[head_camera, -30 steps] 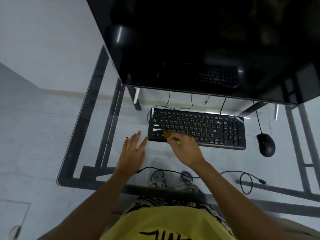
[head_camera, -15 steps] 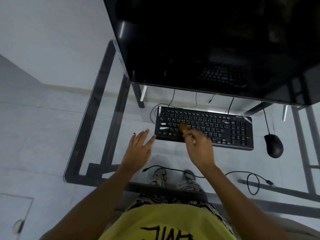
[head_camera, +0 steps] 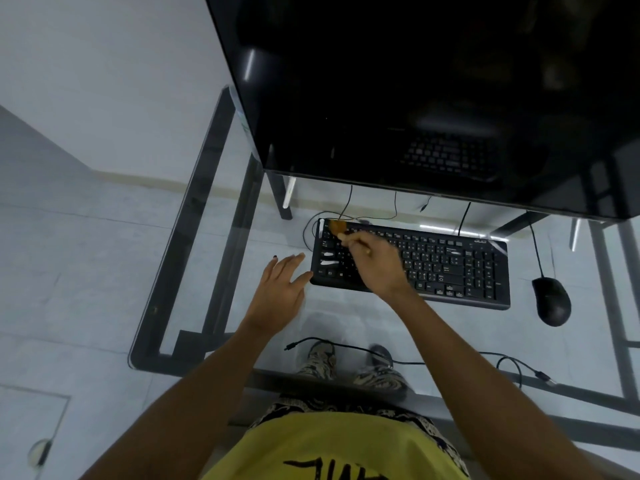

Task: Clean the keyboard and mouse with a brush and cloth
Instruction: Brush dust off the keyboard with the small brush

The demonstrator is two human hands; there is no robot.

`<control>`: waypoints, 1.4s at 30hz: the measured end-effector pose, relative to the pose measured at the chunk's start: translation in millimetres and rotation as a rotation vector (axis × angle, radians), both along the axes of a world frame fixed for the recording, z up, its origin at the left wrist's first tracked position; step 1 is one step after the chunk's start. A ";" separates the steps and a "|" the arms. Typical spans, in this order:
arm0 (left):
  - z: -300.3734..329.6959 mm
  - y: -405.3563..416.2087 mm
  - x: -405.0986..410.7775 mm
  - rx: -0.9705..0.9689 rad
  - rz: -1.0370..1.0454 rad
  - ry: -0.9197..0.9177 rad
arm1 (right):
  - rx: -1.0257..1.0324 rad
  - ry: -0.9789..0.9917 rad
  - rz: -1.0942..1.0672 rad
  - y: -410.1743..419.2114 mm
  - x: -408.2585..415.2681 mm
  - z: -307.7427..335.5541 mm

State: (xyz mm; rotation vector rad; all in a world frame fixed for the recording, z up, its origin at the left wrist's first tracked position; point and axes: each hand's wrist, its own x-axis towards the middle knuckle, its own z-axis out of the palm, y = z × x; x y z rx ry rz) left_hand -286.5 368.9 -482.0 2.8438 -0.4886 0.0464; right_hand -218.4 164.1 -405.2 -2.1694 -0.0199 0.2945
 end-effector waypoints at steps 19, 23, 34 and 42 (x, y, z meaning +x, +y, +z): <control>18.2 -23.6 33.6 -0.057 0.067 -0.064 | -0.166 -0.054 -0.121 -69.5 19.7 2.3; 24.3 -46.5 45.2 -0.083 0.051 -0.068 | -0.333 -0.272 -0.198 -89.4 13.1 5.9; 55.2 -284.3 92.5 -0.130 -0.349 -0.165 | -0.496 -0.400 -0.232 -273.0 -59.0 7.4; 30.7 -500.9 67.5 -0.042 -0.592 0.015 | -0.716 -0.167 -0.472 -460.3 -130.7 -24.8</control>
